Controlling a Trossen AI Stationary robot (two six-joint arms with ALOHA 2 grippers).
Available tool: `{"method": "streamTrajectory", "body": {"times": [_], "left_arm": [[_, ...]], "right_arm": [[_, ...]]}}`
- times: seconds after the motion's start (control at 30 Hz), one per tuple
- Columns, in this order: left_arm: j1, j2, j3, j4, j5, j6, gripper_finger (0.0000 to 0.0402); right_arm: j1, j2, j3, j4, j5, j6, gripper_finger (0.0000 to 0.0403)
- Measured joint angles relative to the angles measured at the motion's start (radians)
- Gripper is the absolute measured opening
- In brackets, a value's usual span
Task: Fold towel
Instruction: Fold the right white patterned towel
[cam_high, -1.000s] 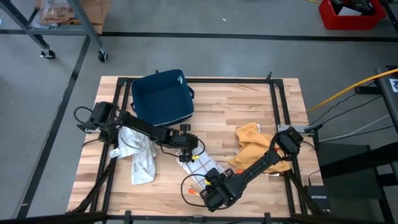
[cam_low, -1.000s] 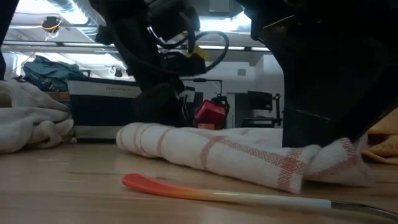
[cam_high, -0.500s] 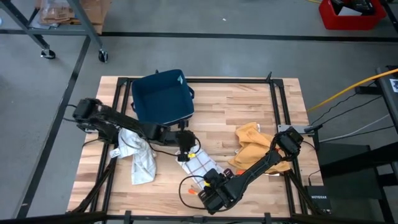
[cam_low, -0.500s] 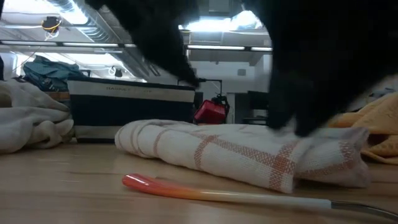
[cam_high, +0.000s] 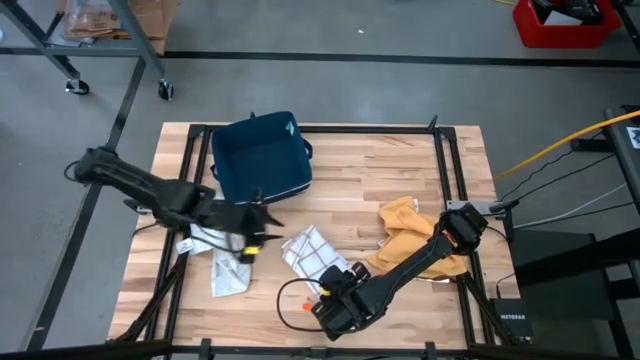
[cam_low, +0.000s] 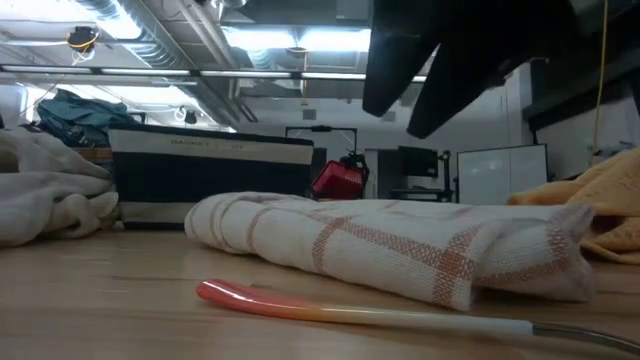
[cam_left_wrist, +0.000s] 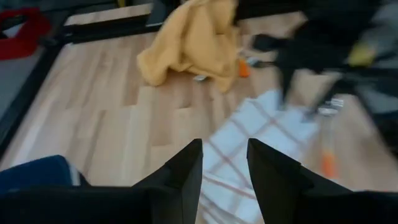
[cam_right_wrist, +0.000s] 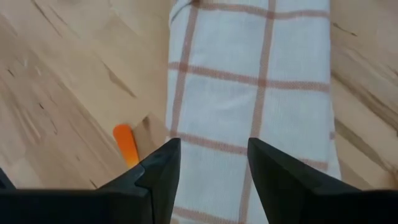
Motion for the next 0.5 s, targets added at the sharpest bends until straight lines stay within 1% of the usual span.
{"method": "streamTrajectory", "body": {"times": [0.1, 0.2, 0.33, 0.5], "left_arm": [[-0.06, -0.055, 0.0, -0.055, 0.003, -0.046, 0.0119], [-0.109, -0.086, 0.0, -0.076, 0.003, -0.124, 0.0119], [-0.155, -0.092, 0.0, -0.08, 0.003, -0.222, 0.0119], [-0.186, -0.083, 0.0, -0.081, 0.002, -0.242, 0.0119]], "right_arm": [[-0.01, 0.0, 0.0, 0.001, -0.007, -0.025, 0.0188], [-0.018, 0.0, 0.0, -0.002, -0.007, -0.069, 0.0188], [-0.044, 0.0, 0.0, -0.017, 0.011, -0.106, 0.0188], [-0.096, 0.0, 0.0, -0.026, 0.002, -0.219, 0.0188]]}}
